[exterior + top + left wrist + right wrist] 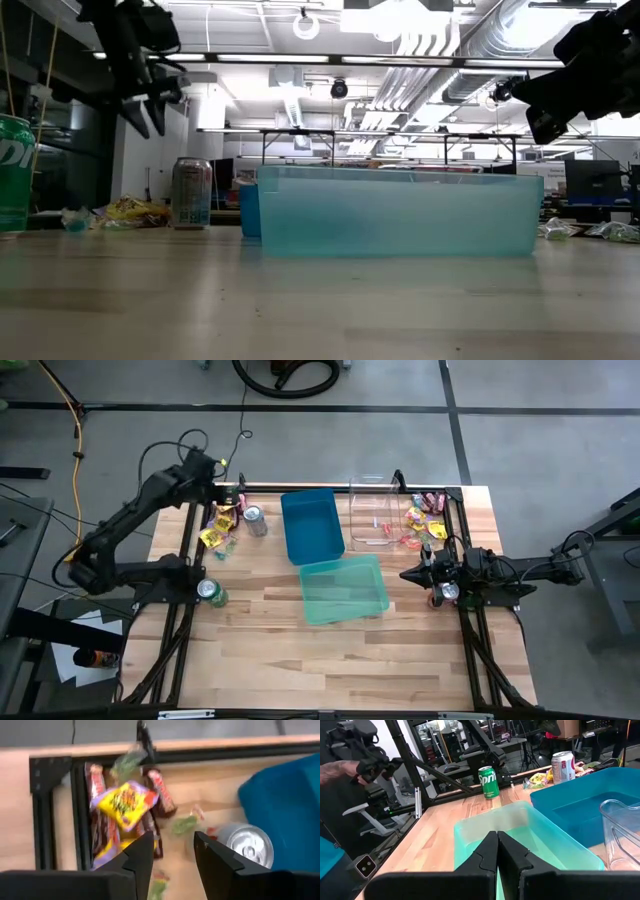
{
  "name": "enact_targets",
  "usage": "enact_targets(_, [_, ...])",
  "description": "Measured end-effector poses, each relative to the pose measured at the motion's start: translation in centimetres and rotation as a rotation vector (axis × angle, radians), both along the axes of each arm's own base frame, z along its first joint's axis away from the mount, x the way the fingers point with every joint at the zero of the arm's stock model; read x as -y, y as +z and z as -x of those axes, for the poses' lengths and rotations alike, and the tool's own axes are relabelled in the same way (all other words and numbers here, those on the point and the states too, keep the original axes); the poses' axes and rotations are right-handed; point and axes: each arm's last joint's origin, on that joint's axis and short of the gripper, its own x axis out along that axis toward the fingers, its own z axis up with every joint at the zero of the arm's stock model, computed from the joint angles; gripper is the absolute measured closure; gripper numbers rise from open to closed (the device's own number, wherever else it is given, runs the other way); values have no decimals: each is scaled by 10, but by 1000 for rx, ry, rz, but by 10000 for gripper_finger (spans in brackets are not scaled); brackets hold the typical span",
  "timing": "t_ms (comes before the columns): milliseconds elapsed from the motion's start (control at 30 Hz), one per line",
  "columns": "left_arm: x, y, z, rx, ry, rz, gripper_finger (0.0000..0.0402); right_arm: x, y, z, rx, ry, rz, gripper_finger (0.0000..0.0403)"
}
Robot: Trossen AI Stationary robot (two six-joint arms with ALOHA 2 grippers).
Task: Sort candy
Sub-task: Put the green candy into the blue bin
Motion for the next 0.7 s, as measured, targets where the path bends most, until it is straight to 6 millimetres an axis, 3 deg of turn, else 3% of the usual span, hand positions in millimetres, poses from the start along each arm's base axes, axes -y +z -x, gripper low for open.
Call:
enact_targets(100, [-7, -6, -11, -6, -45, 36, 273, 0, 0, 0, 0, 0, 0, 402])
enact_targets(267, [-4, -12, -9, -61, -14, 97, 273, 0, 0, 0, 0, 0, 0, 402])
enact_targets(533, [27, -7, -13, -175, 17, 97, 273, 0, 0, 0, 0, 0, 0, 402])
enact_targets(700, [54, -16, -20, -171, -85, 115, 273, 0, 0, 0, 0, 0, 0, 402])
